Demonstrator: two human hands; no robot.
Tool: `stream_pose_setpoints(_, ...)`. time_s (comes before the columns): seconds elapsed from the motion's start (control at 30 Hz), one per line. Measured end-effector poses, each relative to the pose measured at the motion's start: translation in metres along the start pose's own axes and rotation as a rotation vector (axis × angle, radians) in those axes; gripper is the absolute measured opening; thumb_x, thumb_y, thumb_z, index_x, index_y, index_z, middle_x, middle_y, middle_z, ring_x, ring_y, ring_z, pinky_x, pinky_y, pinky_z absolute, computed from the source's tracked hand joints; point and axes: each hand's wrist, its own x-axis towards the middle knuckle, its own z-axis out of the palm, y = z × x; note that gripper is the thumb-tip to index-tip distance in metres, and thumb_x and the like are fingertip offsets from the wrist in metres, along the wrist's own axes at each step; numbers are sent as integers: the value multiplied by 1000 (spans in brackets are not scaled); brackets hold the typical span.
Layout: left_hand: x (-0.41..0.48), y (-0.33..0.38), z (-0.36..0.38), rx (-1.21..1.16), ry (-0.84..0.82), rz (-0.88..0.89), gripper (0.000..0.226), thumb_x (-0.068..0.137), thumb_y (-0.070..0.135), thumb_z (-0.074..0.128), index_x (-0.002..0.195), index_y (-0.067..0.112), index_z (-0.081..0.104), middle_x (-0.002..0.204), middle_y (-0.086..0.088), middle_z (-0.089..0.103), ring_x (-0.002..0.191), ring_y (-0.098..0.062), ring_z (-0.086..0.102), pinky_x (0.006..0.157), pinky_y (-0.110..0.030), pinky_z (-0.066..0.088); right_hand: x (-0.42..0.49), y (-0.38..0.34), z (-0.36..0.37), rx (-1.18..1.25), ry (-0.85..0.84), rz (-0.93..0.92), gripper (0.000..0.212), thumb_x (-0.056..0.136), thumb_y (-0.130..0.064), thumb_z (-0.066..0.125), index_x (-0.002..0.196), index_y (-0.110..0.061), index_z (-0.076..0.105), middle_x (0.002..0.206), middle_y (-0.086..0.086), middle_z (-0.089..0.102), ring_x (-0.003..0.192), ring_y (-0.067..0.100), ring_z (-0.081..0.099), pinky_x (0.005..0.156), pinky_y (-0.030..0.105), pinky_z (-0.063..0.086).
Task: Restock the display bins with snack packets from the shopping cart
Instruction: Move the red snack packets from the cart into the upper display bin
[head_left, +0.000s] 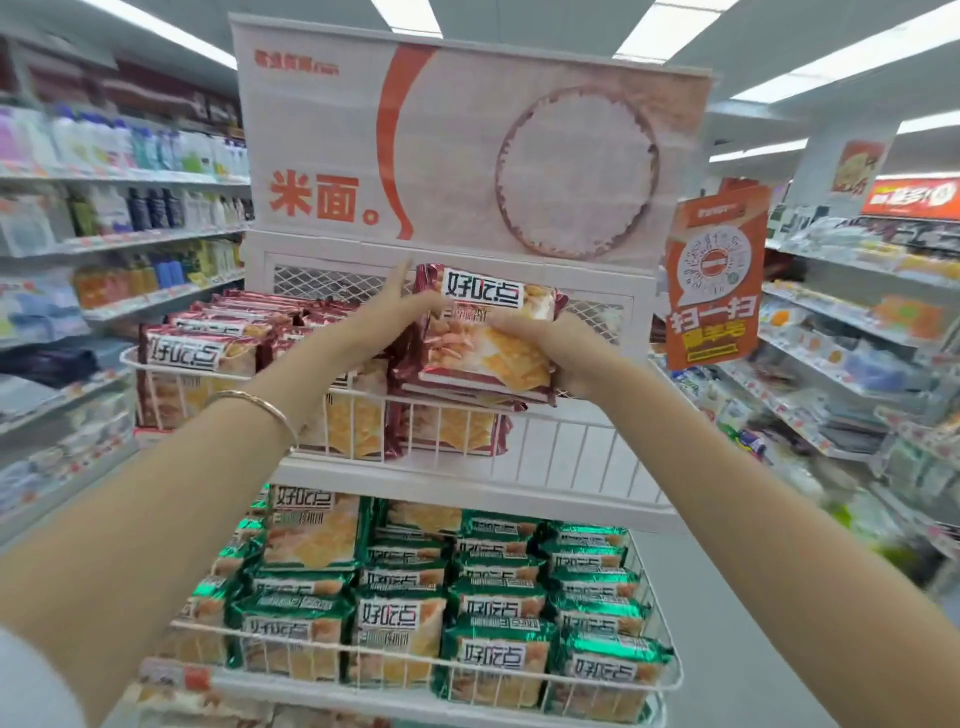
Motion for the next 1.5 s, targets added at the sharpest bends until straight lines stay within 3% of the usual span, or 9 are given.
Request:
stream_pose_setpoints(0.17, 4, 5, -1, 175, -115, 102, 49, 100, 48, 49, 146, 31, 42, 139, 9, 48, 126, -15, 48, 101, -34, 36, 0, -13, -51, 141, -4, 83, 11, 91, -17, 68, 94, -6, 67, 76, 5, 76, 60, 15, 72, 52, 27, 59)
stream_pose_setpoints(0.3, 6, 1, -2, 346, -79, 168, 67, 72, 21, 89, 124, 32, 48, 115, 6, 62, 106, -18, 64, 93, -38, 53, 7, -12, -90, 351, 160, 68, 21, 90, -18, 71, 107, -9, 62, 101, 13, 76, 86, 28, 75, 73, 48, 62)
stream_pose_setpoints(0.5, -3, -1, -11, 718, -182, 84, 65, 71, 18, 88, 118, 22, 43, 117, -4, 60, 97, -23, 61, 89, -43, 53, 20, 12, -94, 402, 239, 81, 22, 91, -10, 68, 111, -4, 62, 103, 15, 75, 96, 30, 72, 87, 49, 58)
stream_pose_setpoints(0.73, -7, 9, 31, 913, -96, 350, 58, 103, 55, 28, 157, 40, 14, 167, 7, 6, 153, -11, 3, 121, -35, 0, 39, 23, -92, 385, 313, 11, 5, 91, -4, 65, 96, -6, 65, 82, 9, 75, 82, 26, 70, 89, 46, 57)
stream_pose_setpoints(0.87, 3, -7, 44, 1209, -234, 234, 51, 106, 50, 11, 156, 44, 6, 167, 5, 3, 154, -13, 5, 123, -45, 14, 50, 23, -104, 363, 301, 23, 9, 89, -7, 69, 98, -7, 67, 94, 11, 75, 89, 27, 72, 90, 46, 57)
stream_pose_setpoints(1.17, -2, -14, 59, 1310, -383, 64, 68, 90, 71, -2, 153, 48, -12, 165, 3, -15, 154, -21, -11, 123, -54, -3, 66, 30, -145, 357, 313, -11, 63, 70, -8, 83, 127, 1, 56, 108, 18, 73, 90, 31, 75, 78, 49, 61)
stream_pose_setpoints(1.3, -7, -7, 50, 1128, -414, 71, 102, 69, 87, -17, 157, 35, -6, 162, 14, -18, 151, -10, -13, 124, -45, -2, 64, 33, -160, 301, 261, 2, 51, 73, -9, 82, 120, -2, 62, 106, 14, 74, 93, 29, 74, 82, 46, 61)
stream_pose_setpoints(1.43, 20, 15, 62, 715, -227, 53, 79, 95, 70, 22, 159, 33, -6, 164, 15, -2, 151, -8, 10, 114, -23, 4, 73, 44, -174, 88, 170, 19, 84, 53, -23, 94, 127, -5, 59, 115, 13, 71, 104, 30, 70, 94, 49, 56)
stream_pose_setpoints(1.5, 51, 24, 84, 686, -189, 108, 80, 97, 59, 46, 158, 40, -3, 165, 14, 6, 149, -14, 23, 118, -30, 14, 74, 45, -167, 20, 101, 19, 64, 63, -19, 86, 122, -5, 65, 115, 14, 72, 106, 30, 69, 98, 50, 53)
